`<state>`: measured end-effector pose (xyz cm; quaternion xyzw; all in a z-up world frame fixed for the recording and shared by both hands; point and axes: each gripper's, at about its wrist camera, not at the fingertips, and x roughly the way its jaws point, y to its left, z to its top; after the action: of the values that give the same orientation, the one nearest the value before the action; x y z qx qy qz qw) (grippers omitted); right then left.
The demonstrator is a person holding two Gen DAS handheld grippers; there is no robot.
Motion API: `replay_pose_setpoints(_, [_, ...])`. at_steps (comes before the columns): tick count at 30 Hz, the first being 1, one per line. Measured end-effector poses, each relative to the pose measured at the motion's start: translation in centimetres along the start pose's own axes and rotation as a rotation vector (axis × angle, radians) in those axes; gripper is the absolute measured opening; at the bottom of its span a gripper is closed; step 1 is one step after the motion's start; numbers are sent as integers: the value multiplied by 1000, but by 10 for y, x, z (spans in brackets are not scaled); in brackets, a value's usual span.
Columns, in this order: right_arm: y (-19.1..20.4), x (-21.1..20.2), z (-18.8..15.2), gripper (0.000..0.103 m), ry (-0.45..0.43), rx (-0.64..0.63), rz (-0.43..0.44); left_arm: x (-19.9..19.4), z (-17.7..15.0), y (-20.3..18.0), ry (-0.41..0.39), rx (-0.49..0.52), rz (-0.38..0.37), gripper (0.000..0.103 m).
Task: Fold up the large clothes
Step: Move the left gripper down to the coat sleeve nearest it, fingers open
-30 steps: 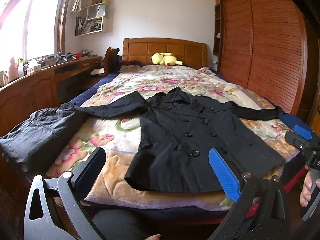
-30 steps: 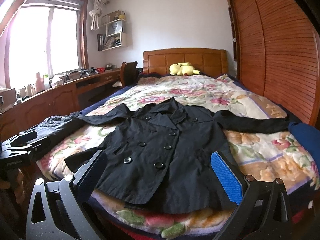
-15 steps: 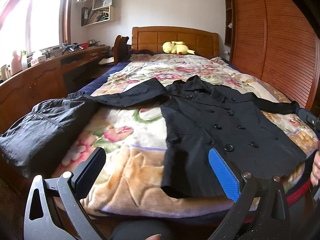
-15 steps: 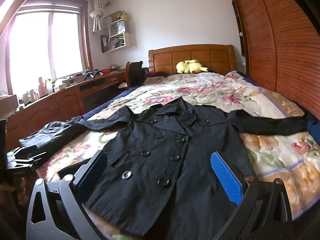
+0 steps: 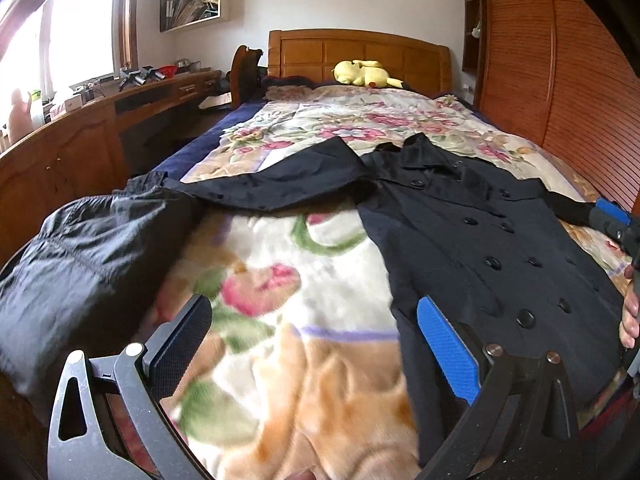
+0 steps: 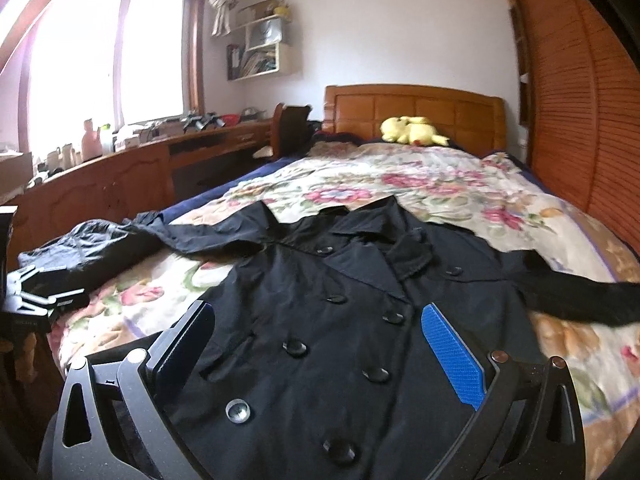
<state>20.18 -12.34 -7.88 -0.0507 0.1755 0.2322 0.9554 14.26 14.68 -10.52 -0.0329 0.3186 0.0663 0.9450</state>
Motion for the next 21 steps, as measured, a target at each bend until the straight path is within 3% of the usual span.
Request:
replay_pose_setpoints(11, [12,66,16,103,66,-53,58,45,30,17,46,17,-5,103])
replay_pose_setpoints(21, [9,112,-12,103,205,-83,85,96,54,26,98,22,-11,103])
